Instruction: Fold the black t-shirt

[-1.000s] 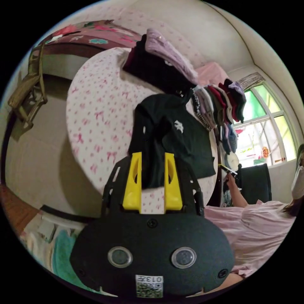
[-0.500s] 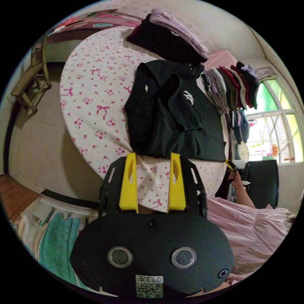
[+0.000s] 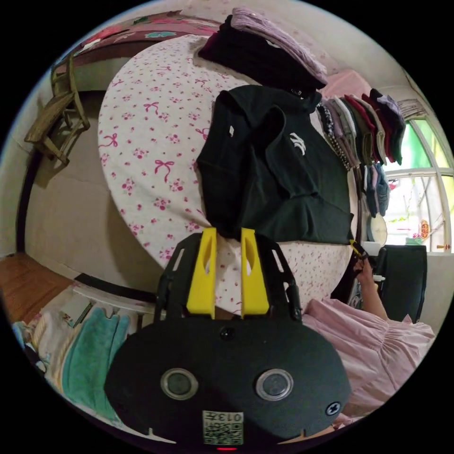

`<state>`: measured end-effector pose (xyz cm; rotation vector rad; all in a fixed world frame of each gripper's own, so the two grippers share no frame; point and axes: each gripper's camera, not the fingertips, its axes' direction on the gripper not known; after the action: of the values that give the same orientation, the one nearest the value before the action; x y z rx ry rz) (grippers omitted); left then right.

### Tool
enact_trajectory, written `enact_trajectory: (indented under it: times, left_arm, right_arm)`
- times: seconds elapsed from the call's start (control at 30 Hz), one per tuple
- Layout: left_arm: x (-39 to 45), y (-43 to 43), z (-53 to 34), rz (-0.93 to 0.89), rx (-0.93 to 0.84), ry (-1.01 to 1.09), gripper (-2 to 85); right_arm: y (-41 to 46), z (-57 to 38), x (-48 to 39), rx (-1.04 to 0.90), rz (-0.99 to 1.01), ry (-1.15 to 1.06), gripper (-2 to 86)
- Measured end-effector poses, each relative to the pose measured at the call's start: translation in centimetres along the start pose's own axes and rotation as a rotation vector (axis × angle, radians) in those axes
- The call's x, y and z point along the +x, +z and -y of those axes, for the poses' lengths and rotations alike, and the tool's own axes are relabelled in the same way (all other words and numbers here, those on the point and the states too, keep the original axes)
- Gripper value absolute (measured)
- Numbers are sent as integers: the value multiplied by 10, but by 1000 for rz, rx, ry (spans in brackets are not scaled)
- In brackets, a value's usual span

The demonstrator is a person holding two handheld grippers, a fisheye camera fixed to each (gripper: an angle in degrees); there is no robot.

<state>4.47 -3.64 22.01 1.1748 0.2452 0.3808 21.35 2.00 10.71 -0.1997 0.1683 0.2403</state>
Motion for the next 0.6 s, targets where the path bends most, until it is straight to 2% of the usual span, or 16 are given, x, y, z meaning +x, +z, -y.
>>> enact_trajectory:
  times: [0.13, 0.23, 0.43, 0.6]
  left_arm:
    - [-5, -18, 10, -63, -15, 23, 37]
    - [-6, -48, 15, -179, 31, 45, 24]
    - [14, -81, 14, -157, -10, 144, 15]
    - [-3, -39, -3, -129, -100, 81, 18]
  right_arm:
    - [-3, 11, -20, -52, -62, -84, 34]
    - [-25, 15, -34, -43, -54, -140, 30]
    - [-72, -2, -66, -14, -119, -198, 29]
    - [-53, -37, -62, -81, -100, -142, 34]
